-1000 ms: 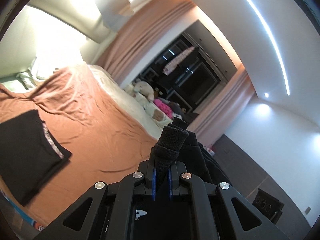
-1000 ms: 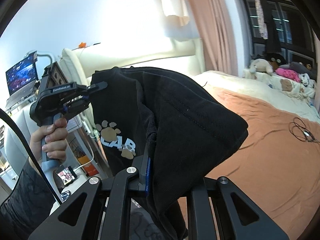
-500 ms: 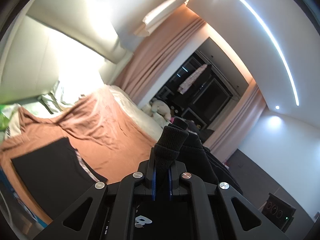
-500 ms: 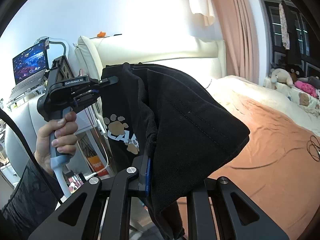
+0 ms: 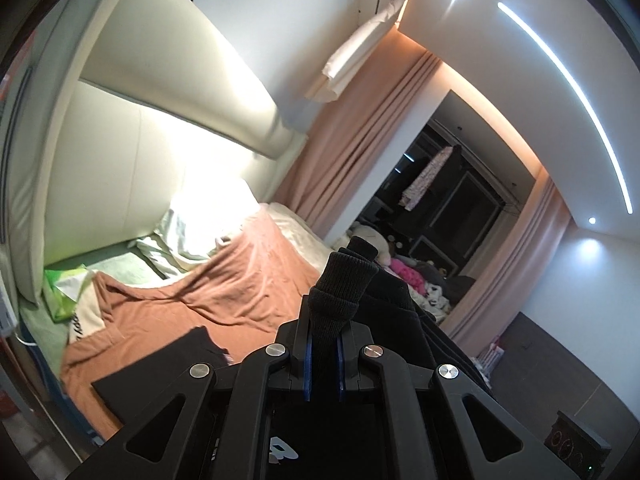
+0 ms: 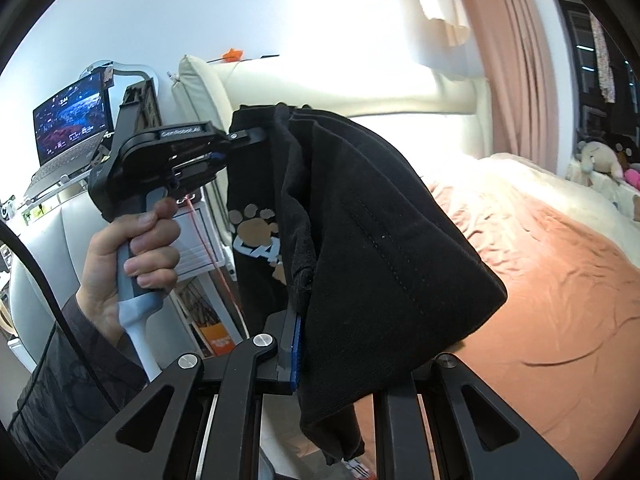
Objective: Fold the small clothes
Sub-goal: 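Lift the black T-shirt with both grippers and fold it over in half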
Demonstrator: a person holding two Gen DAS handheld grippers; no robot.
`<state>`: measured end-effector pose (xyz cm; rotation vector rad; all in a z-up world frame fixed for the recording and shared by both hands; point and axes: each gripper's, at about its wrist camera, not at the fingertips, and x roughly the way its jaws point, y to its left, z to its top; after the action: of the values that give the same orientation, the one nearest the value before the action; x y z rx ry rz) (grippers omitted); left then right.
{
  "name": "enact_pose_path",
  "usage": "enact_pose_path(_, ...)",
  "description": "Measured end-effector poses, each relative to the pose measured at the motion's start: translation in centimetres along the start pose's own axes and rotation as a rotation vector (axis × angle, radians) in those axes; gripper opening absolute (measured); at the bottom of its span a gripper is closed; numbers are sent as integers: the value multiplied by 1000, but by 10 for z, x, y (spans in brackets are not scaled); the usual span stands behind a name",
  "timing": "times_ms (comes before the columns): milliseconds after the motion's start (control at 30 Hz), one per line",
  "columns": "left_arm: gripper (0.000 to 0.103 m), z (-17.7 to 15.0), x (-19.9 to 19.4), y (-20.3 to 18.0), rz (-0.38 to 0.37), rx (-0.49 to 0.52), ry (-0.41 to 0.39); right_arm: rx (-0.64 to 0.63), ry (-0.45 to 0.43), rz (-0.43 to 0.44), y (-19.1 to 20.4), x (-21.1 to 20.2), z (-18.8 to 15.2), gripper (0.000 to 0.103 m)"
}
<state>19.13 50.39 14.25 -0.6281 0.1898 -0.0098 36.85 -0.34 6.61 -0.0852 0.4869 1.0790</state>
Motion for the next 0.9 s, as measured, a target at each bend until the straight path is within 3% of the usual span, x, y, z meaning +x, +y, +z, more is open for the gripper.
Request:
enact_pose_path(367, 8, 26, 26, 40, 130, 11, 4, 51, 47, 49, -7, 50, 7, 10)
enact_pose_path(900, 8, 7, 144, 76, 221, -4, 123, 160, 127, 12, -81, 110, -12, 10)
